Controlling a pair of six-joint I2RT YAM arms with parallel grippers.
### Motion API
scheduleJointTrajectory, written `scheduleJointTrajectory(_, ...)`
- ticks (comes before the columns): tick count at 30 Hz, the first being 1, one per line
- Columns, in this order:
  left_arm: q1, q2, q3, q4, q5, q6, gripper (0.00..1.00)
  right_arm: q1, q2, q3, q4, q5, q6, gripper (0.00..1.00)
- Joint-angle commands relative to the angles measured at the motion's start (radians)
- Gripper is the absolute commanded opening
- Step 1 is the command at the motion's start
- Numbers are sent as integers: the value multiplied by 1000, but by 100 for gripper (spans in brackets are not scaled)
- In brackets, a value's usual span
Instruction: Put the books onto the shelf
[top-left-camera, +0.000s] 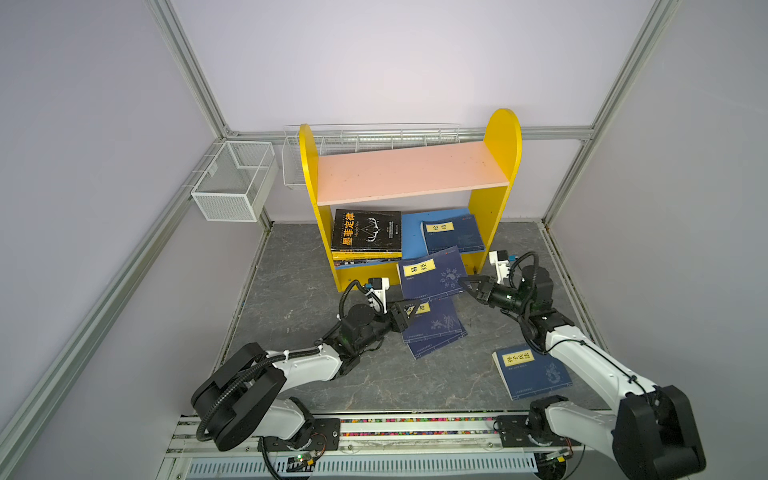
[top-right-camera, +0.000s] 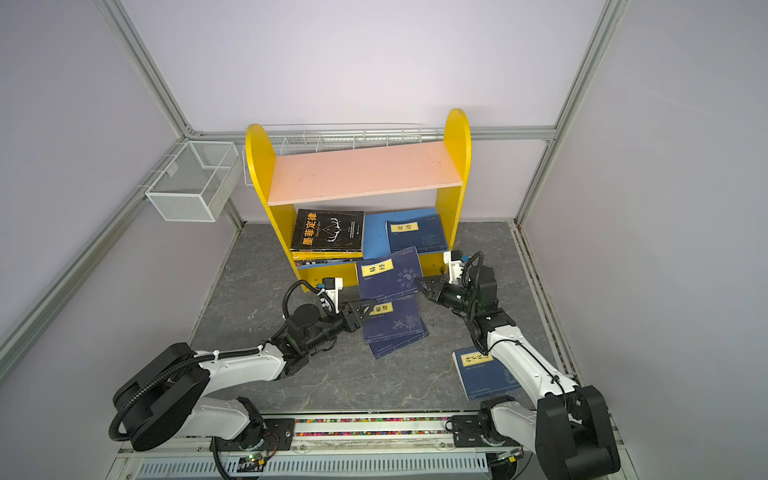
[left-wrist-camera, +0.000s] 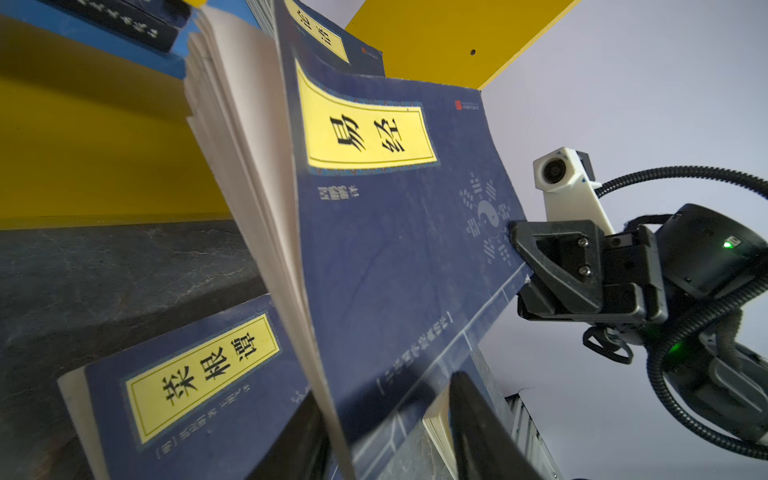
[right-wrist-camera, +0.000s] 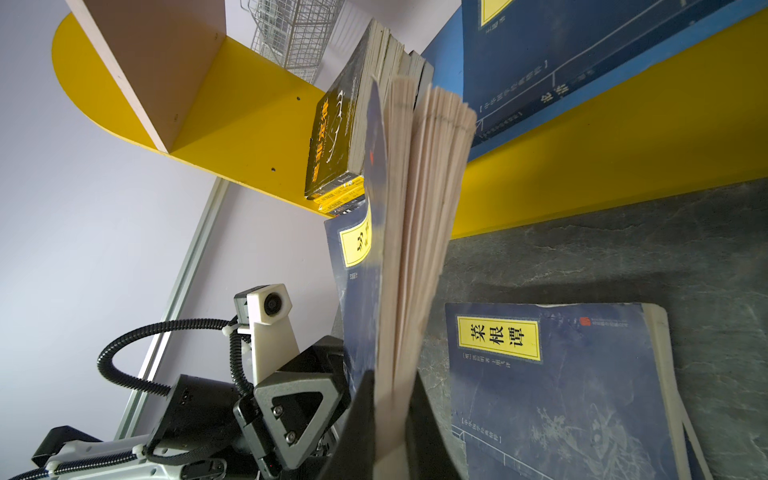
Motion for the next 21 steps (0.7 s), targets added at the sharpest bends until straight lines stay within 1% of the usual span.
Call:
scheduleJointTrajectory(1, 9, -48, 0, 61, -11, -1, 39, 12, -2, -7, 2, -38, -23, 6)
scheduleJointTrajectory(5, 10, -69, 4, 54, -8, -8, 28, 12, 0, -10, -16, -47, -35, 6)
scheduleJointTrajectory(12, 10, -77, 4, 50, -10, -11, 10, 12, 18, -5, -29, -50, -47, 6)
scheduleJointTrajectory(15, 10, -75, 19, 29, -5, -8, 4, 12, 21, 5, -60, -33, -61, 7)
scheduleJointTrajectory(16, 10, -74, 29, 13, -2, -7, 0, 11, 20, 12, -82, -19, -71, 8)
scheduleJointTrajectory(17, 10, -72, 41, -3, 5, 0, 0, 10, 17, 21, -113, 4, -81, 9)
scheduleJointTrajectory(18, 10, -67, 52, -8, 15, 6, 0, 9, 14, 25, -141, 26, -90, 12)
scheduleJointTrajectory(19, 11, -63, 63, -12, 28, 9, 0, 7, 7, 32, -180, 64, -99, 20)
scheduleJointTrajectory(21, 10, -54, 90, -25, 41, 9, 0, -1, -14, 50, -313, 188, -117, 43)
